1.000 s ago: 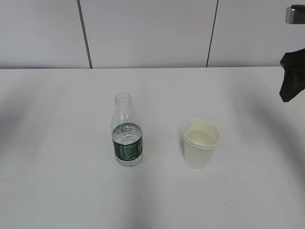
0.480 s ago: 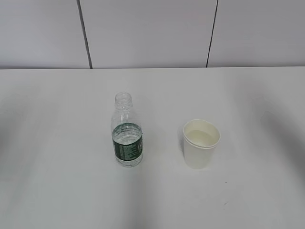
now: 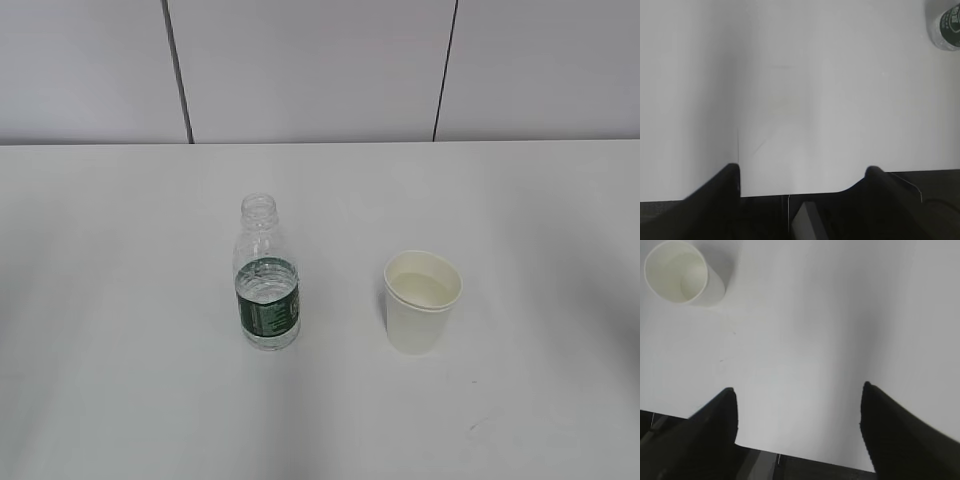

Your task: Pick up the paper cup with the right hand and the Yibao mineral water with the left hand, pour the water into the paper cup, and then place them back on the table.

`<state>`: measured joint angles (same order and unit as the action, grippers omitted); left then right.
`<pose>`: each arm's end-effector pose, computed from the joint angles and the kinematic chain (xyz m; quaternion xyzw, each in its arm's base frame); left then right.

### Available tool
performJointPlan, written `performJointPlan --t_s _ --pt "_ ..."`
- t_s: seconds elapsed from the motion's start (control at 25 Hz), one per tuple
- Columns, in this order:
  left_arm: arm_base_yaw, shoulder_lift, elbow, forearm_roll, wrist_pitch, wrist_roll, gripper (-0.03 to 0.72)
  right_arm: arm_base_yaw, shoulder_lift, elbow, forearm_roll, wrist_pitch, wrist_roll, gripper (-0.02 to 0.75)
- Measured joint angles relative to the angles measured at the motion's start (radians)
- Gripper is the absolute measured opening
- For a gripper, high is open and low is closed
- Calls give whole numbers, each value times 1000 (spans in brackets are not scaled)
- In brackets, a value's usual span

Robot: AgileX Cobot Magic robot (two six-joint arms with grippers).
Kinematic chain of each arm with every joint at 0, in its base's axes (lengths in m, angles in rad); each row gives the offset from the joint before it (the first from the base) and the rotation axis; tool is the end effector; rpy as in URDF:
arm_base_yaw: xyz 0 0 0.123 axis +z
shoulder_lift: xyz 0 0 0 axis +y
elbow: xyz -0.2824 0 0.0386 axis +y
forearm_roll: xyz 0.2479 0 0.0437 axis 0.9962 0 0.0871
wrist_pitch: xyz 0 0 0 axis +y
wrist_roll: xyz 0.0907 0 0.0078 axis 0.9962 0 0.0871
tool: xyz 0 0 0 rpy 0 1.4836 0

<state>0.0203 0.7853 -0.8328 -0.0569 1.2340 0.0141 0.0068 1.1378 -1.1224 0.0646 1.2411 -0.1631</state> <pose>0.1144 -0.0026 0.3244 -0.0059 0.9719 -0.0243 0.2339 0.2005 0.0069 0.3517 -0.0790 0.9762 0.0164 0.2012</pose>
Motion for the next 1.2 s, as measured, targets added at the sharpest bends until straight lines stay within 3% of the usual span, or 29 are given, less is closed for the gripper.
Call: performJointPlan --t_s 0.36,0.6,0.88,1.2 --pt "0 -219 170 5 -22 0 469 0 -174 199 0 0 -7 594" --pt "0 -355 277 5 -52 0 469 0 -339 389 0 -101 -7 594" --pt "0 -492 288 5 -58 0 469 0 -573 599 0 -141 -7 594" --pt "0 -719 288 4 -53 0 469 0 -806 630 0 -110 -5 593"
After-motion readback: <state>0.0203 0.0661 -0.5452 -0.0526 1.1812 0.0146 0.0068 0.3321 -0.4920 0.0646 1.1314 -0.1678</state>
